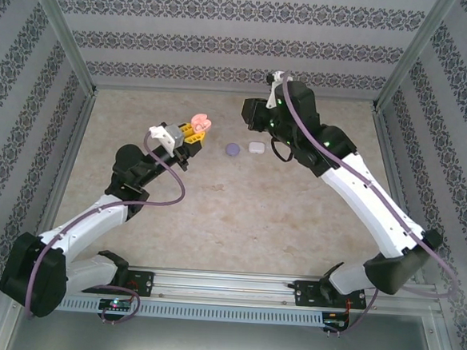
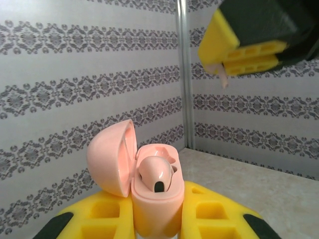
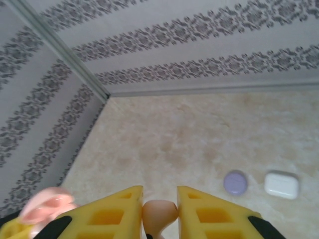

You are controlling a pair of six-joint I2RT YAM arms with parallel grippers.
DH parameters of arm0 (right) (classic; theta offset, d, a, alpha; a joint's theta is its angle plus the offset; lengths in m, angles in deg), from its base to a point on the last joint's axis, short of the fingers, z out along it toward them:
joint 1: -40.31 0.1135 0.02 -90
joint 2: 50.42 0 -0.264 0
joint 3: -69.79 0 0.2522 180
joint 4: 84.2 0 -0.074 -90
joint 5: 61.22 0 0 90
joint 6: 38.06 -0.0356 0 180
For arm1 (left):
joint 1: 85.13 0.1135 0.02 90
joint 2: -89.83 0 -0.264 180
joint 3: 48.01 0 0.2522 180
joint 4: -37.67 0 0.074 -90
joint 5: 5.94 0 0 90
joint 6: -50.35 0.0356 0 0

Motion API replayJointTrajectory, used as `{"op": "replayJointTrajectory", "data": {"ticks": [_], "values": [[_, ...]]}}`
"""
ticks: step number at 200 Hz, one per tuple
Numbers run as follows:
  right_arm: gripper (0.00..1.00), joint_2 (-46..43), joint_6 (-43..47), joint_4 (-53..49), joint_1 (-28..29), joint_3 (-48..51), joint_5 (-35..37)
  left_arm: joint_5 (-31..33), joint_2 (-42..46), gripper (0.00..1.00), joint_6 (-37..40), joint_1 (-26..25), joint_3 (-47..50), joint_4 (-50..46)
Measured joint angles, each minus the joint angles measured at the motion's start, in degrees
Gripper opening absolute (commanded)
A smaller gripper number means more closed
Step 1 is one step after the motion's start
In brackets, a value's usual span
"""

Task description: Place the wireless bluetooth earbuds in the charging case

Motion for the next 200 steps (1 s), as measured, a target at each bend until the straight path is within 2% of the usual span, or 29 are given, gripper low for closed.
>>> {"op": "replayJointTrajectory", "data": {"ticks": [102, 200], "values": [[0.25, -7.6, 1.2, 13.0, 4.0, 11.9, -1.7, -4.7, -8.5, 0.00, 3.3, -6.2, -9.3, -0.2], [0.25, -8.1, 2.0, 18.0, 4.9, 16.0, -1.7, -6.5, -9.3, 0.00, 3.9, -7.0, -10.4, -1.0]]}}
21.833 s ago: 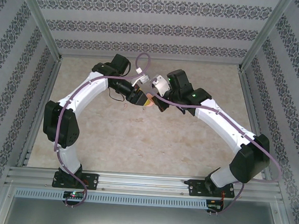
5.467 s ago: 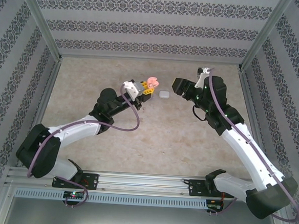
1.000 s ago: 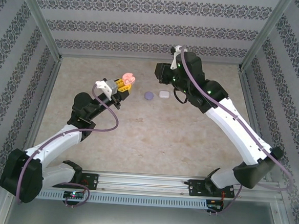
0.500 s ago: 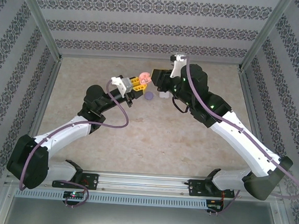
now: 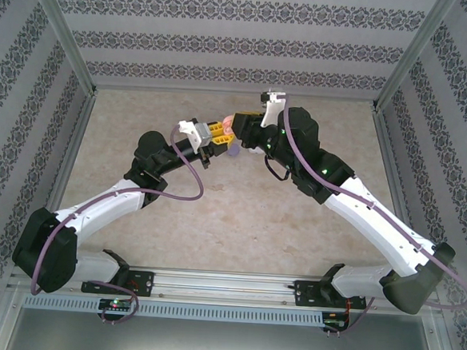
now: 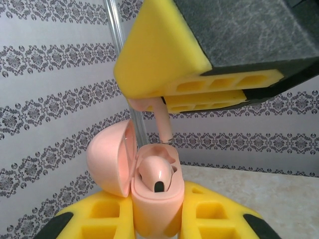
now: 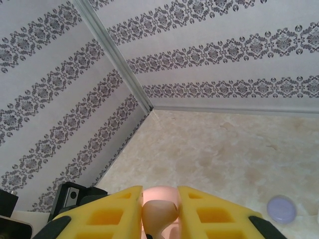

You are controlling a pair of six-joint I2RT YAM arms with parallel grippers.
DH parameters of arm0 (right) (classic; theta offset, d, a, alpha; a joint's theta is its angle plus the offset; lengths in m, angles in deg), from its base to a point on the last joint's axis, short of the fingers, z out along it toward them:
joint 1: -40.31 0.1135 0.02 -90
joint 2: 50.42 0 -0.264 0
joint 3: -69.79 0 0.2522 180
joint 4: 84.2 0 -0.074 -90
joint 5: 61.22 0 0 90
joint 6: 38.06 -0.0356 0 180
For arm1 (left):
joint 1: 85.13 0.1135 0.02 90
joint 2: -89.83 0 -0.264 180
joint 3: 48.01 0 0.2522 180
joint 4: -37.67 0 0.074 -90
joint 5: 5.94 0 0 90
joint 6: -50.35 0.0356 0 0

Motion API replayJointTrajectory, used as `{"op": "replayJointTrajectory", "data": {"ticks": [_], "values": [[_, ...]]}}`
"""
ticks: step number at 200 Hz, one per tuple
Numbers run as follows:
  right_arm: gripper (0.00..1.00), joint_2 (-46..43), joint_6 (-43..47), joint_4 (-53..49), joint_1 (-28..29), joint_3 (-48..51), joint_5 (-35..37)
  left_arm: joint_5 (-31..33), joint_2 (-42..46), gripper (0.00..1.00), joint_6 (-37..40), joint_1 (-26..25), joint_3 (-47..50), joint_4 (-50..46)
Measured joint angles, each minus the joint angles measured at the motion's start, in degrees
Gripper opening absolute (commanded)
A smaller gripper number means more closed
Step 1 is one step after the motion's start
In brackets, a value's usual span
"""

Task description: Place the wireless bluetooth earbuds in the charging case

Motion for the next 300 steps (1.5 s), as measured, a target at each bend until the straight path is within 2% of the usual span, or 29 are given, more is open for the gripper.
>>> {"op": "replayJointTrajectory", "data": {"ticks": [141, 272, 290, 300], "values": [[0.23, -1.0, 0.2, 2.2, 0.0, 3.7, 0.4, 0.0, 0.0, 0.00, 0.0, -0.3, 0.0, -1.1], [0.23, -0.9, 8.0, 8.1, 1.1, 7.7, 1.4, 0.6, 0.0, 0.00, 0.0, -0.3, 0.0, -2.6], [0.26, -0.9, 7.9, 8.1, 1.1, 7.8, 1.4, 0.7, 0.0, 0.00, 0.0, -0.3, 0.0, -2.6], [0.35, -0.9, 7.9, 8.1, 1.1, 7.8, 1.4, 0.7, 0.0, 0.00, 0.0, -0.3, 0.0, -2.6]]}}
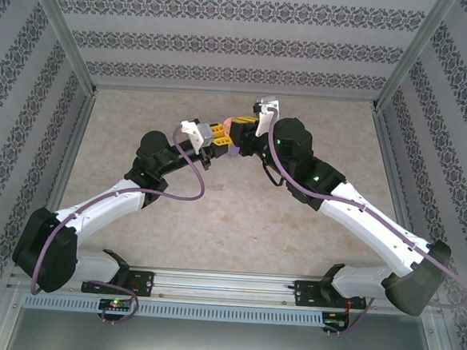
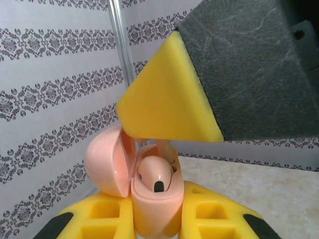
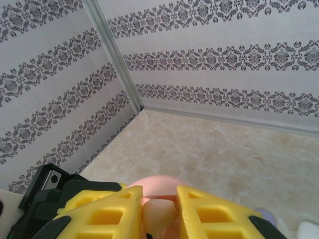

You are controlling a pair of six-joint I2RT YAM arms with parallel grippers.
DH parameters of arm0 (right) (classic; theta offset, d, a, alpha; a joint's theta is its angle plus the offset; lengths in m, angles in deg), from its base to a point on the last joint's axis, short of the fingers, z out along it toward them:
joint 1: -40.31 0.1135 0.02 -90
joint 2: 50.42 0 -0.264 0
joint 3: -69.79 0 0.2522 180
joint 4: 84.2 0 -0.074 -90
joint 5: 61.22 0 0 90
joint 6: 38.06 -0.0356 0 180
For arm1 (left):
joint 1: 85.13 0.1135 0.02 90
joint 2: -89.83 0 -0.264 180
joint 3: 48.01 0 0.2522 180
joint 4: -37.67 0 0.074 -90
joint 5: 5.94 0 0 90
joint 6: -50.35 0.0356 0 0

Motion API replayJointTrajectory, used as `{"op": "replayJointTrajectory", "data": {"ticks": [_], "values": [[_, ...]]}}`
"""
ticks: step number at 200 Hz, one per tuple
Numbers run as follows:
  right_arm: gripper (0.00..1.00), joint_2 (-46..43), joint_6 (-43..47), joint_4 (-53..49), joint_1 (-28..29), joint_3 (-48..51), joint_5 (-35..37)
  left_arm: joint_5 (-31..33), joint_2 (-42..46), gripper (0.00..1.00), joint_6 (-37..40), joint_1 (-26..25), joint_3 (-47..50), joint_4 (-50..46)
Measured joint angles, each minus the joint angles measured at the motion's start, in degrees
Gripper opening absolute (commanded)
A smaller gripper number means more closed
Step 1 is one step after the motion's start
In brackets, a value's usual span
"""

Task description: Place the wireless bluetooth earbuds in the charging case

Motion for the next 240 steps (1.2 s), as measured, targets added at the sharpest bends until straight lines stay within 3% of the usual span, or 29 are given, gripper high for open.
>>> {"op": "replayJointTrajectory", "data": {"ticks": [21, 52, 96, 141, 164, 203, 240], "values": [[0.51, 0.0, -0.7, -0.1, 0.0, 0.0, -0.1, 0.0, 0.0, 0.00, 0.0, 0.0, -0.1, -0.2], [0.63, -0.4, -4.1, -0.8, -1.6, 0.0, -0.8, -0.3, 0.0, 0.00, 0.0, -0.2, -0.5, -0.2], [0.70, -3.2, -9.6, -0.9, -7.0, 0.0, -5.1, -0.7, 0.0, 0.00, 0.0, -0.4, -0.6, -0.2], [0.69, -6.1, -14.0, -1.0, -10.3, 0.0, -8.9, -0.7, 0.0, 0.00, 0.0, -0.4, -0.6, -0.2], [0.64, -6.1, -15.6, -2.4, -12.4, 0.0, -9.9, -0.7, 0.0, 0.00, 0.0, -0.4, -0.6, -0.2], [0.31, -5.4, -17.5, -6.8, -13.9, -0.2, -9.8, -0.7, 0.0, 0.00, 0.0, -0.4, -0.6, -0.2], [0.19, -2.1, -17.7, -8.8, -13.9, -0.5, -11.2, -0.7, 0.0, 0.00, 0.0, -0.5, -0.6, -0.2]]}}
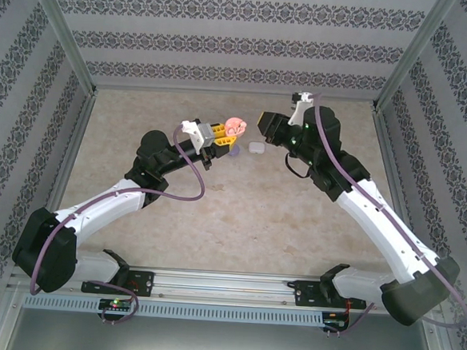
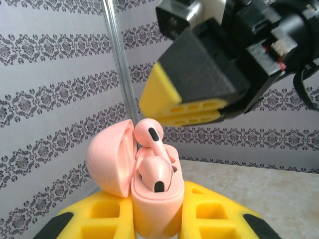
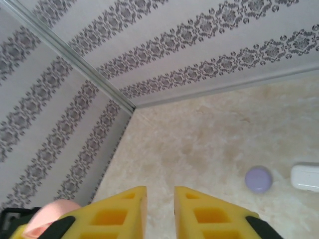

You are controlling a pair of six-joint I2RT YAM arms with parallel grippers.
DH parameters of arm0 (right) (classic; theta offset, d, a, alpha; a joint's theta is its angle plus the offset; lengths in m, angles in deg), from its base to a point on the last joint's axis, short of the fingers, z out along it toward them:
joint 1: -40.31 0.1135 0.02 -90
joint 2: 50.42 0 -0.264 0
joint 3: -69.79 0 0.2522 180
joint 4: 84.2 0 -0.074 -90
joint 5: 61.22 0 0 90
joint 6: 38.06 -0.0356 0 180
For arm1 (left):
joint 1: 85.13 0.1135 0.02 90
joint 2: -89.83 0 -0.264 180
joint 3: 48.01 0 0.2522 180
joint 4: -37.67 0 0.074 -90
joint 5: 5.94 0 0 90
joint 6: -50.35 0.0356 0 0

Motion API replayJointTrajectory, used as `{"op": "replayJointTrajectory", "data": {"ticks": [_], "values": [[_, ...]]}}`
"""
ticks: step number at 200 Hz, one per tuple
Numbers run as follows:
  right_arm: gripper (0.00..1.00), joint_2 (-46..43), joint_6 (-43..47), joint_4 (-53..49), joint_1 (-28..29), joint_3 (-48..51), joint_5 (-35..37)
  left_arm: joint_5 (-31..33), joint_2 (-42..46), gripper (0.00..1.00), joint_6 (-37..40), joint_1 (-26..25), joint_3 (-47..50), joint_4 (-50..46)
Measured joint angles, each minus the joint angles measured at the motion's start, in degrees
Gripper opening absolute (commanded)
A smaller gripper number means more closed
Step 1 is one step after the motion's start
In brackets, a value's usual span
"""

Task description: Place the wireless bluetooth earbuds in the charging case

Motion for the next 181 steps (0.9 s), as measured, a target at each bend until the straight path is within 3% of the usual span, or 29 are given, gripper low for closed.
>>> {"op": "replayJointTrajectory", "data": {"ticks": [181], "values": [[0.17, 1.5, 2.2, -3.3, 4.5, -3.9, 0.7, 0.0, 0.0, 0.00, 0.2, -0.3, 0.0, 0.0]]}}
